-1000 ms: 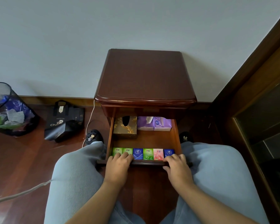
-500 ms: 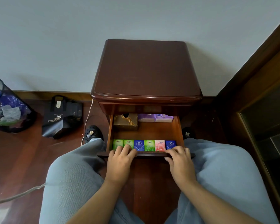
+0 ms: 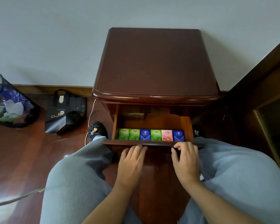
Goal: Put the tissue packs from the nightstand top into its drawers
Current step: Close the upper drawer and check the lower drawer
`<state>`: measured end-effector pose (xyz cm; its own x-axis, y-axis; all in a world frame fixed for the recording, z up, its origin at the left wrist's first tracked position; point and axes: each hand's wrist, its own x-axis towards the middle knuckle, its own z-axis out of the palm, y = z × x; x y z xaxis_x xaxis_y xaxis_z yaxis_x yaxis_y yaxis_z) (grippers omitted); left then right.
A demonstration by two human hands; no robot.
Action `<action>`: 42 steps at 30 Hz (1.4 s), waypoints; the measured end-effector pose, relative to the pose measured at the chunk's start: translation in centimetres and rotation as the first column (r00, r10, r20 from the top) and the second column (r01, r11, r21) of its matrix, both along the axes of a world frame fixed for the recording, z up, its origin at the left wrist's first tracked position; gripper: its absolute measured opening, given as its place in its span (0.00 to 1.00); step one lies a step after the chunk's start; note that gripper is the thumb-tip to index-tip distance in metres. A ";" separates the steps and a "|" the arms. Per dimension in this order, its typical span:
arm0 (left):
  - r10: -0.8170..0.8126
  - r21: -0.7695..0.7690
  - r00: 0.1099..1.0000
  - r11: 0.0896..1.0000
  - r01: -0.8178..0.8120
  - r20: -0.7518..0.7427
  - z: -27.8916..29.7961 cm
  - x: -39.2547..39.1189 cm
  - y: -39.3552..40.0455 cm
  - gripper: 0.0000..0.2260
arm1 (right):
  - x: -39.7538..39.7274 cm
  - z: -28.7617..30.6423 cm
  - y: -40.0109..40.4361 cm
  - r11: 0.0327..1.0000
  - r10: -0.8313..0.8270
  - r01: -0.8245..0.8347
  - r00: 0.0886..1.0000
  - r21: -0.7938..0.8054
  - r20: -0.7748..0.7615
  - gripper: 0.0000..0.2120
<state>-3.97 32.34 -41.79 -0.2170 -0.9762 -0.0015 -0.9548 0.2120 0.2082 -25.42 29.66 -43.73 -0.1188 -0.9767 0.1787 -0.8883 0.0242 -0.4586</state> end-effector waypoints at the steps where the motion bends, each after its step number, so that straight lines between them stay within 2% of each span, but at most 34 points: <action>1: 0.026 0.022 1.000 0.999 -0.025 -0.006 0.1 -0.1 -0.3 0.24 | 0.0 -0.2 -0.1 1.000 0.027 -0.027 1.000 0.000 -0.011 0.12; 3: 0.050 0.079 0.999 0.996 -0.050 0.000 0.1 -0.3 -0.8 0.31 | 0.2 -0.4 -0.1 0.997 0.076 -0.075 0.997 0.035 -0.028 0.13; 7: 0.053 0.117 0.998 0.992 -0.055 0.016 -1.2 -0.2 -2.3 0.35 | 0.7 -0.9 -0.1 0.965 0.180 -0.159 0.980 0.208 -0.083 0.33; 10: 0.057 0.143 0.998 0.988 -0.058 0.011 -1.8 0.1 -3.8 0.39 | 0.8 -1.5 -0.8 0.937 0.235 -0.190 0.963 0.294 -0.128 0.41; 13: 0.059 0.169 0.998 0.984 -0.063 0.028 -2.5 0.3 -5.0 0.44 | 0.9 -2.2 -1.8 0.914 0.263 -0.189 0.950 0.359 -0.171 0.42; 20: 0.038 0.187 0.999 0.981 -0.043 0.028 -3.7 0.1 -7.1 0.44 | 1.8 -2.7 -4.3 0.903 0.229 -0.149 0.960 0.404 -0.158 0.42; 27: 0.069 0.187 0.997 0.980 -0.065 -0.016 -4.4 -0.4 -9.2 0.45 | 2.5 -2.7 -7.0 0.907 0.205 -0.123 0.964 0.403 -0.167 0.45; 31: 0.063 0.196 0.998 0.979 -0.065 0.017 -5.1 -0.6 -9.6 0.46 | 2.8 -3.0 -7.4 0.907 0.195 -0.124 0.971 0.403 -0.138 0.45; 36: 0.072 0.209 0.997 0.975 -0.068 -0.011 -4.9 -1.0 -9.7 0.46 | 3.2 -3.1 -7.4 0.906 0.177 -0.132 0.981 0.401 -0.075 0.45; 42: 0.093 0.192 0.995 0.978 -0.086 -0.028 -2.3 -1.2 -8.3 0.43 | 3.5 -0.4 -5.2 0.931 0.176 -0.154 0.984 0.332 -0.040 0.40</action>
<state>-5.21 24.02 -44.11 -0.1320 -0.9742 -0.1828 -0.9591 0.0790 0.2717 -21.88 24.42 -44.09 0.0502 -0.9872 -0.1515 -0.9212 0.0129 -0.3890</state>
